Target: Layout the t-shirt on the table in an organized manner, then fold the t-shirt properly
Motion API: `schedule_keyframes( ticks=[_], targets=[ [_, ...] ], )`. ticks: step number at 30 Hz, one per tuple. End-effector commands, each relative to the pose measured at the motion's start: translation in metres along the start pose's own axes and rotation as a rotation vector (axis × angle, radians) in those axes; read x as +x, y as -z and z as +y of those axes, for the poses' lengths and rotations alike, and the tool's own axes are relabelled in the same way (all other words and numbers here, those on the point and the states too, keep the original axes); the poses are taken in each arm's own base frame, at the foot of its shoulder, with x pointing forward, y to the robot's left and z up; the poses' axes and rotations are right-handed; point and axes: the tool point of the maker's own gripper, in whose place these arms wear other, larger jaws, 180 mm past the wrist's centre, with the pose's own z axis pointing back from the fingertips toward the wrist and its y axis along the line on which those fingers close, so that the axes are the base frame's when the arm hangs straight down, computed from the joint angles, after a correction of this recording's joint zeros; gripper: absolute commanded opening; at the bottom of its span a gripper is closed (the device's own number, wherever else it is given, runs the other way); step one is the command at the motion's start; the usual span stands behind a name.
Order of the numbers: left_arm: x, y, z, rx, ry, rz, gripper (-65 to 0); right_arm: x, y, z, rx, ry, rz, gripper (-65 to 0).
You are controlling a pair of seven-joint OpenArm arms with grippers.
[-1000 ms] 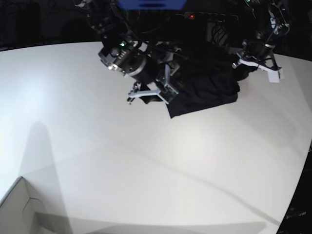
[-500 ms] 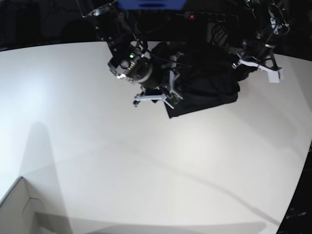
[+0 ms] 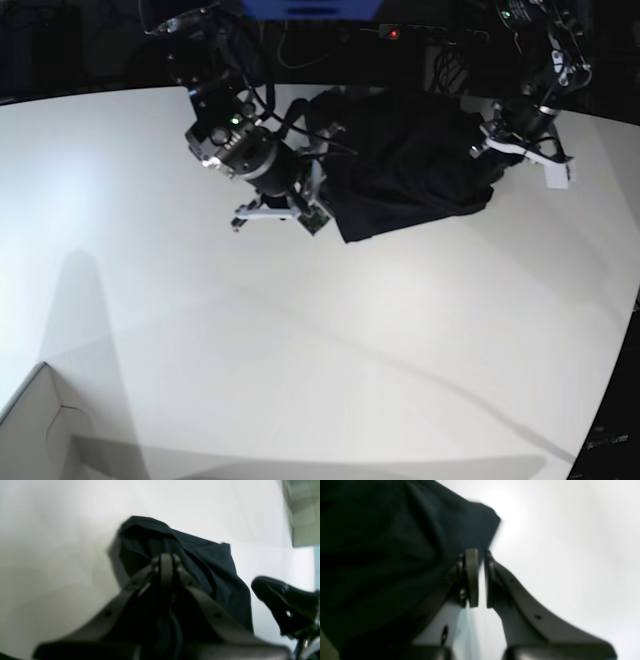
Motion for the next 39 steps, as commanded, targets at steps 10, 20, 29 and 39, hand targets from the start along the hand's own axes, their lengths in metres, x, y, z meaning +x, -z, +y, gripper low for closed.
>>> schedule_keyframes(
  ticks=[10,20,29,39],
  targets=[
    [0.006,-0.007,0.005,0.001,0.037,-0.004,-64.9,0.020,-0.004,-0.007,-0.015,0.007,-0.069,-53.1],
    [0.005,-0.010,0.005,0.003,0.046,-0.002,-43.6,0.057,0.033,0.005,0.039,0.068,-0.102,-33.9],
    [0.005,-0.023,0.005,0.015,0.074,-0.002,-29.4,0.034,0.068,0.008,0.088,0.088,0.004,-34.3],
    [0.009,-0.024,0.009,0.023,0.090,-0.001,-27.6,0.013,0.064,-0.040,-0.011,0.192,0.030,-44.4]
  ],
)
